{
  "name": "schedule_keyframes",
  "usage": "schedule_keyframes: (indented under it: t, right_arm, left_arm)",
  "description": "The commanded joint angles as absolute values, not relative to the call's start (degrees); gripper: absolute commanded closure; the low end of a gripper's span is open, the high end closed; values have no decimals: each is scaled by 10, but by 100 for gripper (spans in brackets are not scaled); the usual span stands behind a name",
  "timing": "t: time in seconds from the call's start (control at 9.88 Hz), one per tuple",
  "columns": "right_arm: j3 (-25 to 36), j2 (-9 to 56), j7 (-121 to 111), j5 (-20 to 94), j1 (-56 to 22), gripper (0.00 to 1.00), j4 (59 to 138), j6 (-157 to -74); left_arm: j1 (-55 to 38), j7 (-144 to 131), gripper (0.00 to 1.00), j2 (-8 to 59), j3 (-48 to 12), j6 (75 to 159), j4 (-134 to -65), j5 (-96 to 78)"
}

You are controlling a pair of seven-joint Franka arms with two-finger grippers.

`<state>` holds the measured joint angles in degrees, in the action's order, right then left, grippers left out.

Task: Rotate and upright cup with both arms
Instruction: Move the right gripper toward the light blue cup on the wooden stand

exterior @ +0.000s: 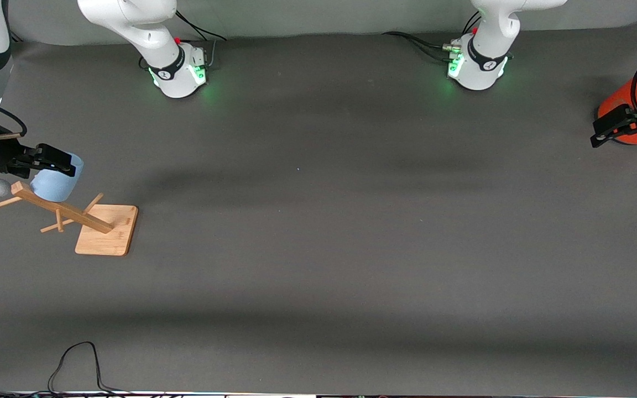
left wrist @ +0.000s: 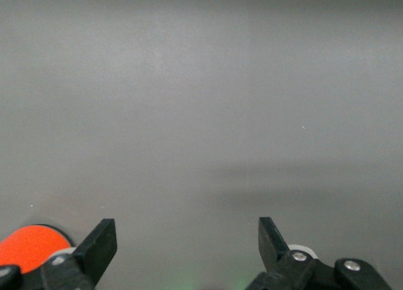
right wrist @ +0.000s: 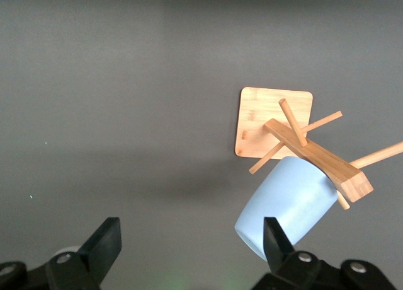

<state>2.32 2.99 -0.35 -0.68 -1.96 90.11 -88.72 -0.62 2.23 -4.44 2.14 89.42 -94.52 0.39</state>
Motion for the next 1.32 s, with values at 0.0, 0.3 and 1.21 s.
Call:
schedule_keyframes:
  t: [0.0,0.3,1.21]
  right_arm:
    - [29,28,-4,-10,-26,0,897,-885]
    - [28,28,-4,-10,-27,0,896,-886]
    - [84,-2,1,-11,-25,0,924,-868]
  left_arm:
    - [-5,25,0,-48,21,884,-940,10]
    - [-6,30,0,-48,20,884,-938,4]
    - [-8,30,0,-48,20,881,-932,4]
